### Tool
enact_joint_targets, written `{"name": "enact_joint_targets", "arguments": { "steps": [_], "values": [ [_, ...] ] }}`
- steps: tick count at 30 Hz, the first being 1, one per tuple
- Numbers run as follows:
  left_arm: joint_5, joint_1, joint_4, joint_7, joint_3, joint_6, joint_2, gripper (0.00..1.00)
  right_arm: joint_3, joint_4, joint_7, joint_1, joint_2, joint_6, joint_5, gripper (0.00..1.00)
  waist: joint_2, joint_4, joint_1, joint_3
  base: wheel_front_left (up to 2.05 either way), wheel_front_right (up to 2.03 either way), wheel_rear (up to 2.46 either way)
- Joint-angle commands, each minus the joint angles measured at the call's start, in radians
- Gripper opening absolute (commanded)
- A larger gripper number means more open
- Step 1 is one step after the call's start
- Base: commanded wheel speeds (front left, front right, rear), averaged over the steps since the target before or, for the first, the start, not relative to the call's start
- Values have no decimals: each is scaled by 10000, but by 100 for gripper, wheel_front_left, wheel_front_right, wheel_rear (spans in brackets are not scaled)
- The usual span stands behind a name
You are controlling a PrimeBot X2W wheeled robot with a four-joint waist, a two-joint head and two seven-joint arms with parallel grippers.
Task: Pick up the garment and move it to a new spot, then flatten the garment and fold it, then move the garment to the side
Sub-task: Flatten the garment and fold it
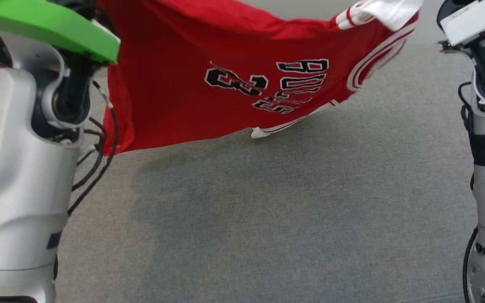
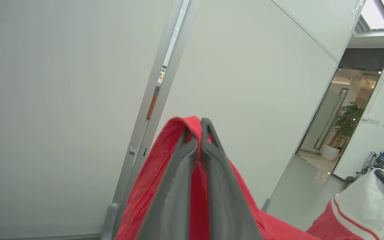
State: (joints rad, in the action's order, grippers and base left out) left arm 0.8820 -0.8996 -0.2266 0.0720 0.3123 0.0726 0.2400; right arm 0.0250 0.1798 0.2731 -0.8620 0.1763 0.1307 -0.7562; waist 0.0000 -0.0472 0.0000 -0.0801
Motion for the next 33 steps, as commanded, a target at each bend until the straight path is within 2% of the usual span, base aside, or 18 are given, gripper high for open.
{"name": "enact_joint_targets", "arguments": {
  "steps": [1, 4, 9, 13, 16, 19, 20, 23, 27, 33],
  "values": [
    [143, -375, 112, 191, -98, 86, 156, 0, 209, -187, 220, -323, -111, 0, 190, 0, 0, -168, 0, -263, 0, 0, 0],
    [184, -965, 201, 471, -244, 186, 286, 0, 616, -305, 603, -829, -368, 0, 504, 0, 0, -235, 0, -685, 0, 0, 0],
    [-168, -1914, -31, 510, -156, 375, 360, 0, 1195, 398, 999, -1911, -642, 0, 1373, 0, 0, -419, 0, -2073, 0, 0, 0],
    [-715, -2763, -653, -445, -363, 346, 443, 0, 1328, 1610, 165, -2915, -846, 0, 2529, 0, 0, -725, 0, -3149, 0, 0, 0],
    [-1084, -3510, -1210, -1789, -612, 11, 359, 0, 1768, 2493, -1309, -4001, -1055, 0, 2865, 0, 0, -895, 0, -3576, 0, 0, 0],
    [-948, -4378, -1524, -2975, -1075, -450, -14, 0, 2100, 2961, -3231, -5164, -1181, 0, 2768, 0, 0, -884, 0, -3739, 0, 0, 0],
    [-999, -4632, -1535, -3156, -1191, -683, -95, 0, 2068, 2972, -3876, -5516, -1207, 0, 2617, 0, 0, -854, 0, -3750, 0, 0, 0],
    [-1071, -5060, -1424, -3332, -1447, -1239, -368, 0, 1700, 2917, -4808, -6054, -1161, 0, 2319, 0, 0, -741, 0, -3738, 0, 0, 0],
    [-980, -4654, -1360, -3365, -1889, -1664, -827, 0, 1097, 3104, -4909, -5741, -666, 0, 2079, 0, 0, -552, 0, -3773, 0, 0, 0],
    [-1406, -2007, -2104, -3361, -1407, -1999, -1165, 0, -90, 3575, -4216, -3428, -126, 0, 1736, 0, 0, -339, 0, -3717, 0, 0, 0]
  ]
}}
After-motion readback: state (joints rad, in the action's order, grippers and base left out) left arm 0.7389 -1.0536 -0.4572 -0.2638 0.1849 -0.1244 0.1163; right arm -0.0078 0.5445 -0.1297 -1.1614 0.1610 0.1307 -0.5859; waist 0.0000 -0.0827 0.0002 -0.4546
